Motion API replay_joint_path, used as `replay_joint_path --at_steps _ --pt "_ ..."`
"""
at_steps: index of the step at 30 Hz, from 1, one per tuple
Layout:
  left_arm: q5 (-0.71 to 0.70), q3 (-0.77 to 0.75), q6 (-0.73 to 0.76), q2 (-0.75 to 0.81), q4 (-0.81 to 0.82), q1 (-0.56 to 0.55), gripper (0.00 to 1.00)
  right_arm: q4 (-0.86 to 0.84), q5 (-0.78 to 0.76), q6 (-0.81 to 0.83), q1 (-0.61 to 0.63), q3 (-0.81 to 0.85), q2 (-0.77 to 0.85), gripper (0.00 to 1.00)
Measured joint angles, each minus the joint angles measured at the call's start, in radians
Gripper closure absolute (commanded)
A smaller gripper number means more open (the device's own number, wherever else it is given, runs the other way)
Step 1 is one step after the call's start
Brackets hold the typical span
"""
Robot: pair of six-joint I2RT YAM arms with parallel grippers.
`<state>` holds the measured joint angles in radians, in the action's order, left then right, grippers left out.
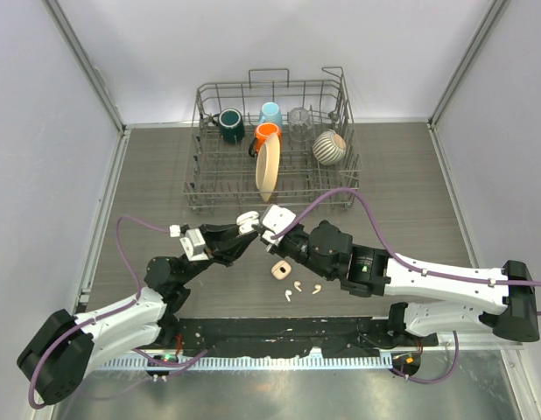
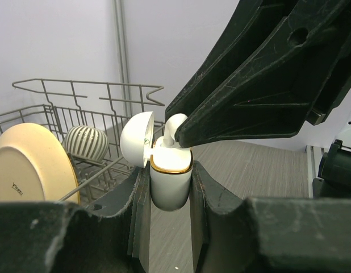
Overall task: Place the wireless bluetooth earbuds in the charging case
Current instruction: Place the earbud in the charging case.
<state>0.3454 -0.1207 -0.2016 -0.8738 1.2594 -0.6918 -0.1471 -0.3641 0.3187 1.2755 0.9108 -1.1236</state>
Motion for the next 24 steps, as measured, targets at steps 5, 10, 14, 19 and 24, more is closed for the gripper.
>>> replay_joint_path --at_steps 5,10,14,19,24 --pt "0.003 0.000 0.000 0.000 0.000 0.000 1.00 0.007 -0.003 -0.015 0.000 0.002 0.000 0.68" --pt "-0.006 0.000 0.002 0.000 0.006 0.000 1.00 0.024 -0.042 -0.065 0.000 0.017 0.000 0.32" --pt "-0.012 0.000 0.002 -0.002 0.017 0.000 1.00 0.029 -0.066 -0.116 0.001 0.019 0.008 0.23" --pt "-0.013 0.000 0.004 -0.002 0.024 0.000 1.00 0.020 -0.082 -0.169 0.001 0.014 0.076 0.19" --pt "-0.018 0.000 0.008 0.001 0.025 0.000 1.00 -0.006 -0.150 -0.215 0.001 0.001 0.207 0.14"
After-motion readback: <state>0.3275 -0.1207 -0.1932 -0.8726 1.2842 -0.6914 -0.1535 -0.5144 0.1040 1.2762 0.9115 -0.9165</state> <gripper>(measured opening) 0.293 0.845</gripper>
